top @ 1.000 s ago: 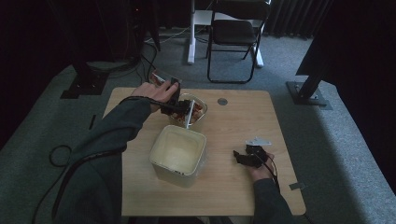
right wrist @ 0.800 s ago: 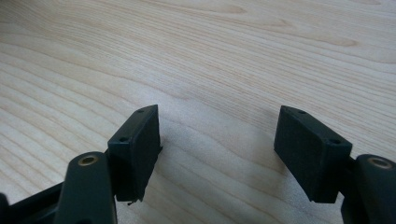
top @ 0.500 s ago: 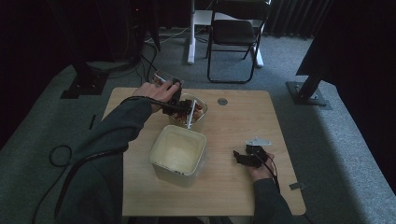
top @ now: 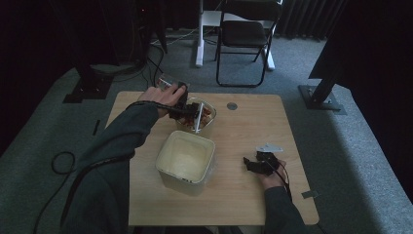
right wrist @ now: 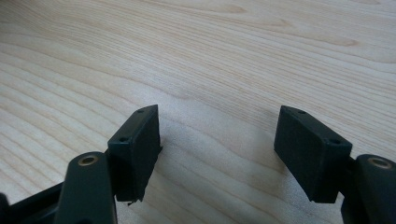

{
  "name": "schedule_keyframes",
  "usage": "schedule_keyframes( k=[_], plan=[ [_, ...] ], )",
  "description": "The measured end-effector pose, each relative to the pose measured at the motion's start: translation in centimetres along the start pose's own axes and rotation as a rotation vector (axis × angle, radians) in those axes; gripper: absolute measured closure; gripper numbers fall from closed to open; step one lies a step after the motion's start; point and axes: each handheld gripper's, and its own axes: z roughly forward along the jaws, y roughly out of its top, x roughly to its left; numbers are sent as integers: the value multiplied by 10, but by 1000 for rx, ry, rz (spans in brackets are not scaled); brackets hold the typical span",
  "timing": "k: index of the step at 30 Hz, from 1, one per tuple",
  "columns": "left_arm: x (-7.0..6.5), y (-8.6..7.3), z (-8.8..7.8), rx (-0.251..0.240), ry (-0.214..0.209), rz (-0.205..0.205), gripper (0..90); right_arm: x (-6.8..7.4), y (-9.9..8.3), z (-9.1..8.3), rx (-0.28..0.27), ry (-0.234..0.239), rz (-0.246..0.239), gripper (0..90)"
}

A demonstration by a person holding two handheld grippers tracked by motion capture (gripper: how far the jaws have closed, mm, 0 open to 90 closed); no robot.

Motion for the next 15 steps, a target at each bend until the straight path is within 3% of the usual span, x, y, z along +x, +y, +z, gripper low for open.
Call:
schedule_keyframes(
  k=[4,12,15],
  plan=[
    [0,-2,1,-4,-23,-48,373,0,0,0,0,0,1,309],
    [15,-8,-4,-82,-99,-262,362,0,0,0,0,0,2,309],
    [17,-10,-4,-95,-119,-303,358,0,0,0,0,0,2,309]
  ],
)
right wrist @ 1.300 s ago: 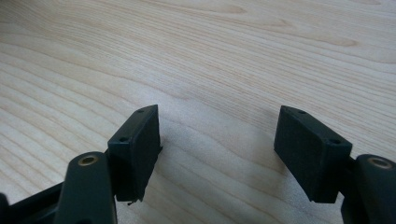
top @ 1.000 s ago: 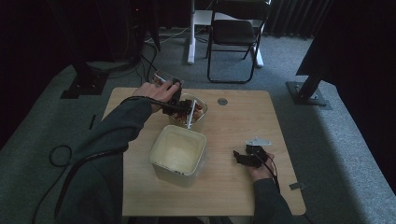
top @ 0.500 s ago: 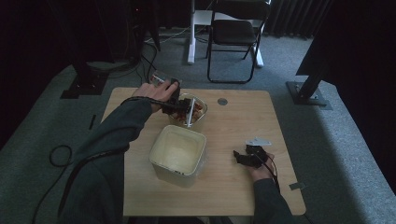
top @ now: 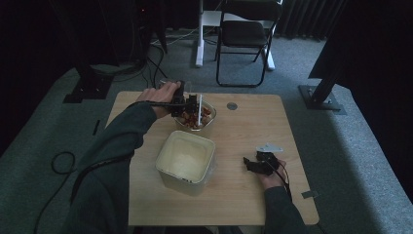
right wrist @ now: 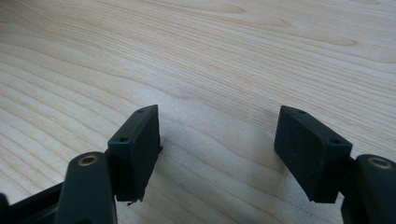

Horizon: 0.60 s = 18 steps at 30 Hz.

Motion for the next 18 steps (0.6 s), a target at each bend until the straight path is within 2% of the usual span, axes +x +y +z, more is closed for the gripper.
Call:
schedule_keyframes(
  k=[1,3,6,11,18],
  plan=[
    [1,0,-1,-4,-2,-12,356,0,0,0,-1,0,0,309],
    [3,-2,-1,-24,-30,-72,354,0,0,0,0,0,0,309],
    [12,-8,-4,-75,-86,-209,348,0,0,0,0,0,-1,309],
    [22,-20,-9,-129,-147,-349,345,0,0,0,0,-1,-1,310],
    [27,-44,-14,-225,-255,-550,341,0,0,0,-1,0,1,310]
  ],
)
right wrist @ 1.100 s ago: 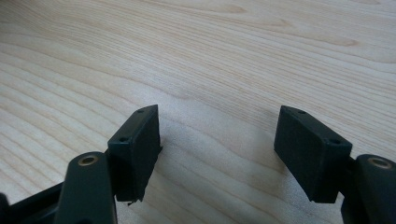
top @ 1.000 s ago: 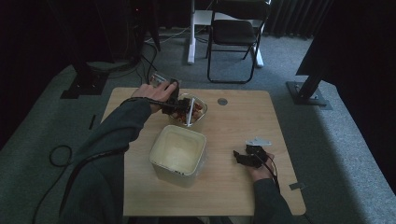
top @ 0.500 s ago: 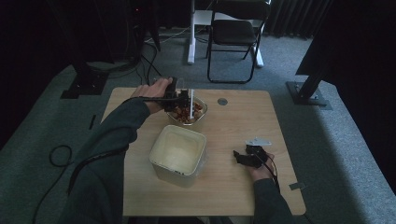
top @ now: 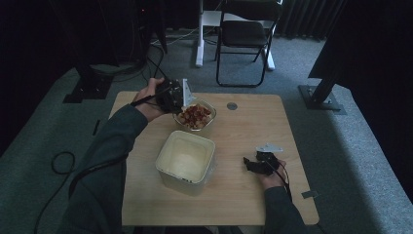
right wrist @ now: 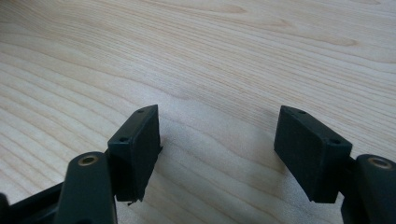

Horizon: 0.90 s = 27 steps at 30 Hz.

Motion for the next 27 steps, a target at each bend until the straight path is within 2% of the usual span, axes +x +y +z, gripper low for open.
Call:
schedule_keyframes(
  k=[1,5,10,16,17,23,27],
  plan=[
    [1,-4,-2,-12,-13,-30,340,0,0,0,0,0,0,309],
    [3,-13,-6,-44,-42,-90,338,0,0,0,0,0,0,309],
    [8,-23,-11,-97,-84,-184,338,0,0,0,0,0,0,309],
    [7,-24,-15,-98,-132,-202,332,0,0,0,0,0,1,309],
    [6,-24,-18,-107,-150,-212,332,0,0,0,0,0,1,310],
    [5,-22,-24,-140,-177,-226,332,0,0,0,0,-1,1,309],
    [4,-22,-31,-180,-212,-250,331,0,0,0,0,-1,1,309]
  ],
)
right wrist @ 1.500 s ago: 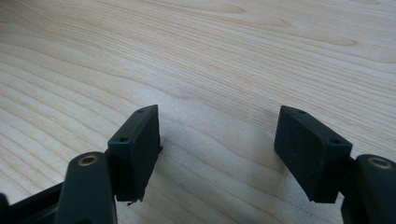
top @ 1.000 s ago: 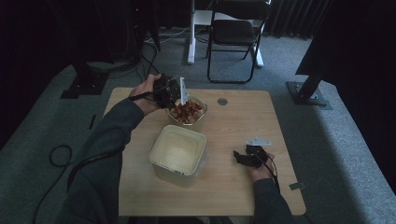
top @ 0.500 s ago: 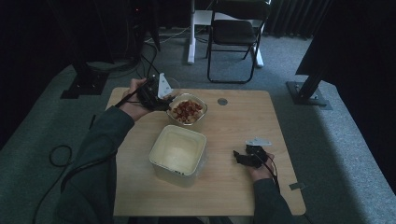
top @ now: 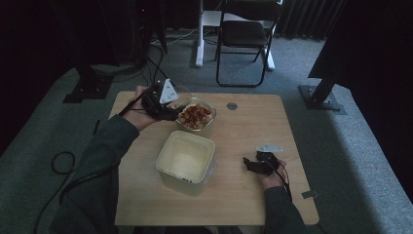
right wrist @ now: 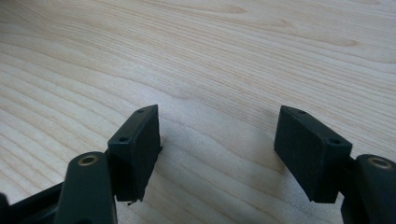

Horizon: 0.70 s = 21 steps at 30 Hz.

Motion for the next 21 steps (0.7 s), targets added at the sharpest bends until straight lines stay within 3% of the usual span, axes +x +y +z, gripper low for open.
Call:
schedule_keyframes(
  k=[10,21],
  plan=[
    [5,-9,-7,-51,-109,-106,329,0,0,0,0,0,0,310],
    [3,-16,-15,-72,-208,-152,321,0,0,0,1,0,-1,309]
  ],
)
